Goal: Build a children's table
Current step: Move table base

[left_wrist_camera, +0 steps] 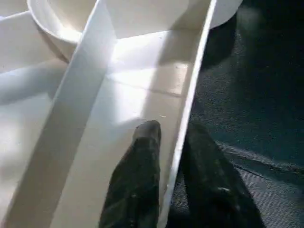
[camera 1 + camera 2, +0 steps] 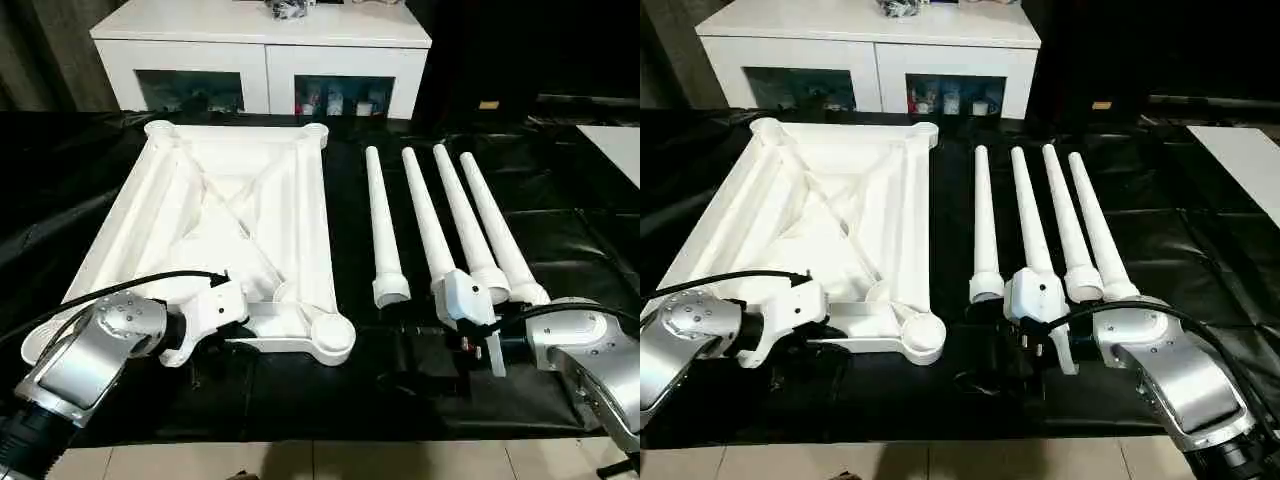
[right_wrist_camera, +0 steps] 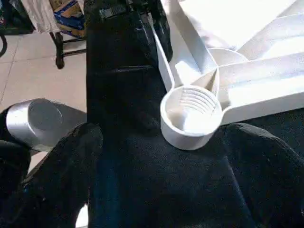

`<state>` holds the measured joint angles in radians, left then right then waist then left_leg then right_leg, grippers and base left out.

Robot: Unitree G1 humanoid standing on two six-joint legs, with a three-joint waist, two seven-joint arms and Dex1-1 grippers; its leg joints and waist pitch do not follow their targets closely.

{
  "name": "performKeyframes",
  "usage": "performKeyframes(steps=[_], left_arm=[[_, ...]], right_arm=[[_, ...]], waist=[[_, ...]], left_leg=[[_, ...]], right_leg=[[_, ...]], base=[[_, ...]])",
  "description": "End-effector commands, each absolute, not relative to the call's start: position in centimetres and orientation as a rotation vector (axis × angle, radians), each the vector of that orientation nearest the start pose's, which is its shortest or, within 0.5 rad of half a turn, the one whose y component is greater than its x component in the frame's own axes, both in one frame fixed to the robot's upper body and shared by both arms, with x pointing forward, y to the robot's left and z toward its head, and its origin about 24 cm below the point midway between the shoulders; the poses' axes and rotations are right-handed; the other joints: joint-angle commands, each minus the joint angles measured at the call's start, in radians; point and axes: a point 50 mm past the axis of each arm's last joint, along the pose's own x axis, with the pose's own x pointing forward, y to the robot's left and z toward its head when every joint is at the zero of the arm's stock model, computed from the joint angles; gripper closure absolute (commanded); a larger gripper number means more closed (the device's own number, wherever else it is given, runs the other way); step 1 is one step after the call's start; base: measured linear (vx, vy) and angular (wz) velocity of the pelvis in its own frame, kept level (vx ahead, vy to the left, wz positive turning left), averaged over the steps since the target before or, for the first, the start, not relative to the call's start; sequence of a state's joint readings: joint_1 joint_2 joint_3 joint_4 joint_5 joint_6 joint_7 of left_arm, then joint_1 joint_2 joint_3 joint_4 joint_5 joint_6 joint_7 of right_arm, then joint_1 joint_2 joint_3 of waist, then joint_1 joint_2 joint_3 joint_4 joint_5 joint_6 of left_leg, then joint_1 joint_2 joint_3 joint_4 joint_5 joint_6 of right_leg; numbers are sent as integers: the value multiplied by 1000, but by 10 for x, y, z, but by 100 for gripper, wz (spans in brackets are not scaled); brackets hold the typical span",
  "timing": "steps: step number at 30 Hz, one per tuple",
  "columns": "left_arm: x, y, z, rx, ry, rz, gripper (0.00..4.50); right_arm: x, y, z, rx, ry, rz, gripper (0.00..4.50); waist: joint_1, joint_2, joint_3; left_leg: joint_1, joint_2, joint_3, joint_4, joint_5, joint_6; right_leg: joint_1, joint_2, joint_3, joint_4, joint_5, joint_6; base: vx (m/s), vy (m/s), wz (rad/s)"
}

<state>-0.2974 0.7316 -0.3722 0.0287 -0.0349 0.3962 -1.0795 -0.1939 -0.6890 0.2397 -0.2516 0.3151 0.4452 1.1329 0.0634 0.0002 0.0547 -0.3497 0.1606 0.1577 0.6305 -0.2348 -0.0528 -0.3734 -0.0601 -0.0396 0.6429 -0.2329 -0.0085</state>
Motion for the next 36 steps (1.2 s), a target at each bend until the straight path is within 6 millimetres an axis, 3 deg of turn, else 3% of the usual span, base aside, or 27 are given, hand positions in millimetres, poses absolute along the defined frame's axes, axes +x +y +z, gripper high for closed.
performKeyframes(steps=[1, 3, 5, 8, 10, 11, 14, 25, 29, 33, 36], left_arm=[[261, 188, 50, 598, 688, -1157, 400], [260, 186, 47, 580, 695, -1138, 410], [261, 185, 46, 551, 691, -1101, 417], [263, 185, 44, 530, 687, -1012, 427], [262, 185, 43, 527, 689, -991, 434], [262, 185, 42, 531, 692, -986, 437], [261, 186, 41, 529, 698, -958, 446], [266, 208, 35, 620, 758, -749, 450], [266, 205, 36, 614, 739, -759, 450], [270, 186, 43, 664, 598, -856, 450], [274, 181, 49, 594, 569, -834, 388]], right_arm=[[233, -157, 95, -324, 375, 1374, 0], [233, -157, 94, -326, 374, 1367, 0], [234, -157, 94, -328, 370, 1357, 0], [235, -157, 94, -330, 365, 1344, 0], [236, -156, 94, -332, 360, 1343, 0], [239, -156, 94, -337, 358, 1324, 0], [242, -157, 93, -346, 351, 1298, 0], [257, -157, 93, -378, 318, 1193, 0], [260, -157, 94, -388, 307, 1167, 0], [267, -156, 93, -351, 304, 1086, 0], [269, -151, 91, -313, 315, 1063, 0]], waist=[[-1, 0, -46], [-3, 2, -47], [-5, -1, -48], [-8, -8, -47], [-11, -7, -48], [-15, -12, -49], [-23, -9, -47], [-27, -8, -49], [-26, -8, -47], [-25, -9, -46], [-22, -8, -48]], left_leg=[[2, 71, -24, -99, -155, 31], [1, 71, -24, -98, -153, 27], [-1, 70, -23, -97, -131, 32], [-5, 68, -22, -95, -122, 42], [-6, 67, -21, -93, -107, 49], [-7, 67, -20, -93, -98, 54], [-6, 66, -20, -93, -103, 59], [-4, 66, -18, -92, -100, 58], [-4, 67, -18, -95, -114, 54], [-3, 67, -18, -96, -115, 57], [-1, 68, -15, -95, -102, 48]], right_leg=[[32, -89, 55, -84, -155, -244], [33, -89, 56, -83, -146, -244], [35, -90, 56, -82, -118, -250], [39, -91, 56, -85, -147, -242], [39, -91, 57, -86, -151, -239], [39, -90, 56, -87, -146, -237], [36, -87, 54, -89, -160, -242], [33, -85, 54, -88, -142, -246], [33, -85, 54, -90, -163, -241], [30, -86, 55, -92, -165, -235], [30, -85, 55, -88, -150, -237]], base=[[0, 0, 0], [0, 0, 0], [0, 0, 0], [0, 0, 0], [0, 0, 0], [0, 0, 0], [0, 0, 0], [0, 0, 0], [0, 0, 0], [0, 0, 0], [0, 0, 0]])
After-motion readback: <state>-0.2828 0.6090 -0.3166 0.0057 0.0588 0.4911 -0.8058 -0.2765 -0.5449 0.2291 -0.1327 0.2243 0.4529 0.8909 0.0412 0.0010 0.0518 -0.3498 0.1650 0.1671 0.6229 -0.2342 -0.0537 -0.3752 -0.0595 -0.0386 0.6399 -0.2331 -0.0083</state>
